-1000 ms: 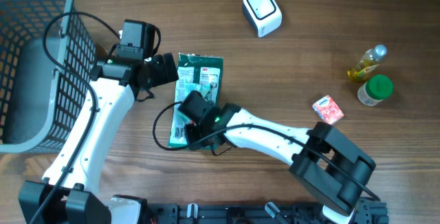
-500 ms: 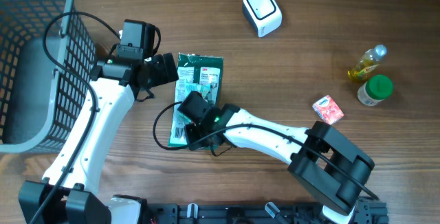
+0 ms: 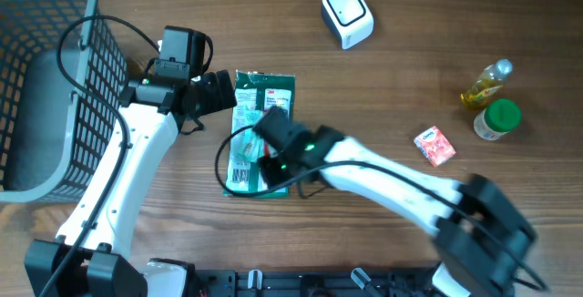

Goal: Scan the item barcode

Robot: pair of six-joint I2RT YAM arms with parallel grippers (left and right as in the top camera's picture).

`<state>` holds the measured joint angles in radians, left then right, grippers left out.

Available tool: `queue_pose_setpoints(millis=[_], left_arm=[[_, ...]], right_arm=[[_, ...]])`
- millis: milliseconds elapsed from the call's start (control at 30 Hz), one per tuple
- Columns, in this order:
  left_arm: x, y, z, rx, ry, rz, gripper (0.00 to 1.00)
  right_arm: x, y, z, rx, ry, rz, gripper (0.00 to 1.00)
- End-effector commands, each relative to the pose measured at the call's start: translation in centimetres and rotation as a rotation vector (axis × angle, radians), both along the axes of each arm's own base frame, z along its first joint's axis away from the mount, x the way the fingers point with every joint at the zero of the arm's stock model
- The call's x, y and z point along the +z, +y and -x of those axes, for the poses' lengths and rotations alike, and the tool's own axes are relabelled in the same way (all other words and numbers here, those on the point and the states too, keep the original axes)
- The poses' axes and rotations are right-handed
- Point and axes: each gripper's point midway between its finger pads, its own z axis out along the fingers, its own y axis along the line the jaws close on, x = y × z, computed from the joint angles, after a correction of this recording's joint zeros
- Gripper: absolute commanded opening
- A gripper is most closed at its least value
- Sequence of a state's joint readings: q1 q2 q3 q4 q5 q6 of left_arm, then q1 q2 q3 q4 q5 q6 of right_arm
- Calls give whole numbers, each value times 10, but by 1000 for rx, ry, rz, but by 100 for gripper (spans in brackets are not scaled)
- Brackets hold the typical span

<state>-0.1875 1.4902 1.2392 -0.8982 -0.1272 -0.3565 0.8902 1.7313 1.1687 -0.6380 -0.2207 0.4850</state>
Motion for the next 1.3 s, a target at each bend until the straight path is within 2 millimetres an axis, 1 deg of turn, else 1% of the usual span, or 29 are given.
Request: queue_pose_setpoints(millis=[0,67,100,167,233,333,467,567,633,667,700,800,867,900,1000,1033,1067,1100,1167,1267], left_arm=[[8,3,-3,-3,-24,-9,100],[8,3,-3,-3,-24,-9,100],[8,3,-3,-2,-24,-9,100],[8,3,-3,-3,-24,-9,100],[8,3,-3,-3,-24,-9,100],[8,3,-3,-3,-23,-9,100],[11,0,-8,-3,-43,4,100],[15,-3,-15,-7,-78,19,100],[14,-8,-14,-21,-73,46,100],[17,-13,-18,-32,-91,70,100],[19,-24,-18,-66,-91,126,100],[24,-60,-11,-169,-68,319,100],[36,-86,-3,-304,-71,438,99],[42,-97,2,-385,-78,493,91],[63,-118,15,-541,-101,650,66],[69,-122,18,-572,-108,695,61],[75,-125,21,-596,-111,741,59],[82,-128,25,-630,-120,790,54],[94,-132,31,-674,-131,875,50],[114,-137,41,-771,-172,988,50]], right_arm=[[34,-16,-5,78,-71,-36,4],[48,-17,-5,128,-73,-94,4],[65,-16,-2,187,-66,-184,4],[79,-17,-2,231,-55,-269,4],[89,-20,-5,258,-42,-341,4],[97,-27,-11,269,-18,-417,4],[106,-37,-12,284,14,-492,4],[109,-43,-13,291,26,-520,4],[109,-45,-12,291,33,-527,4],[109,-47,-12,285,39,-524,5],[108,-48,-12,279,45,-522,4],[110,-49,-12,288,44,-536,4],[116,-49,-11,299,49,-577,4],[118,-49,-11,298,53,-589,4],[128,-50,-13,299,66,-656,4],[132,-49,-13,304,68,-682,4],[137,-48,-13,312,66,-711,4],[141,-46,-13,323,63,-735,4],[150,-43,-12,346,55,-781,5],[158,-41,-10,372,53,-829,5]])
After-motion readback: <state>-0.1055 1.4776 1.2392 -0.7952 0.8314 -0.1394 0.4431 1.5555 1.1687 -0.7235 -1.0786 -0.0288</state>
